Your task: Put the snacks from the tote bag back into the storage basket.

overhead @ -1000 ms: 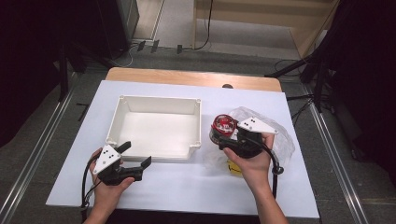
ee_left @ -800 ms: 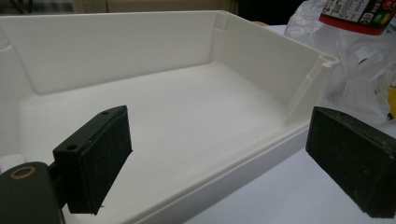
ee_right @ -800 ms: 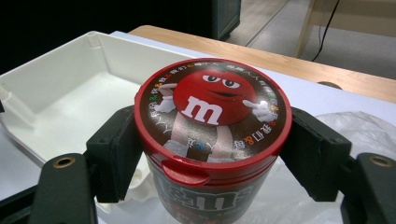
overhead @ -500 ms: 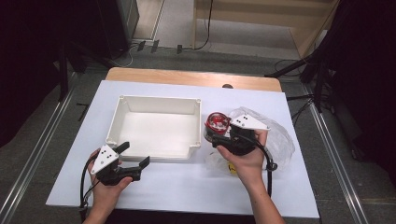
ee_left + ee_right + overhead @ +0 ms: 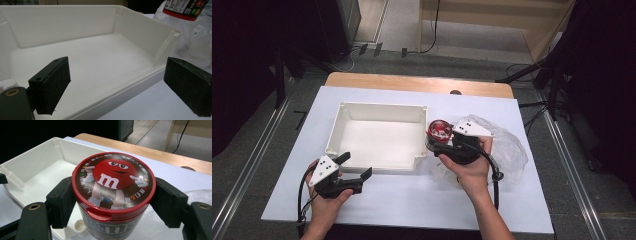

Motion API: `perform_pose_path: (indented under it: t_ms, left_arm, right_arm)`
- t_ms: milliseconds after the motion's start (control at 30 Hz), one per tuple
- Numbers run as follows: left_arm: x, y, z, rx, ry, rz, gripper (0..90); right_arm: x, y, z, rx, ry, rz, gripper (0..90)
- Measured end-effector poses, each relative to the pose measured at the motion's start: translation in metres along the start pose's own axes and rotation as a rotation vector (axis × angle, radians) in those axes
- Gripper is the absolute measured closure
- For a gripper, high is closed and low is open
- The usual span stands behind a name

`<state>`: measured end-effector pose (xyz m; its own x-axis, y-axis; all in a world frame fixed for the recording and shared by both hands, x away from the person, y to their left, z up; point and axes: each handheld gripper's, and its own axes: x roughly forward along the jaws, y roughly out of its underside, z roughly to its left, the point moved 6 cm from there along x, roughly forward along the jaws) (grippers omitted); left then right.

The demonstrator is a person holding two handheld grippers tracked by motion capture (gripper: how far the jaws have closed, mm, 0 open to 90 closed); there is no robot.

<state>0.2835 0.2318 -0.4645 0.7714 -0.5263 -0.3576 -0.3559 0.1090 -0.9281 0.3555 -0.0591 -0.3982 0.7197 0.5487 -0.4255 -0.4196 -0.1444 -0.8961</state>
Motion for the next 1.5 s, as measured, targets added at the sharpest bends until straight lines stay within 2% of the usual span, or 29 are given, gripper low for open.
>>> perform_pose_path:
  t_ms: [1500]
  left_arm:
    - [-0.002, 0.0, 0.0, 0.008, -0.01, 0.011, 6.9]
  right_arm:
    - [0.024, -0.002, 0.024, -0.02, -0.034, 0.019, 26.1]
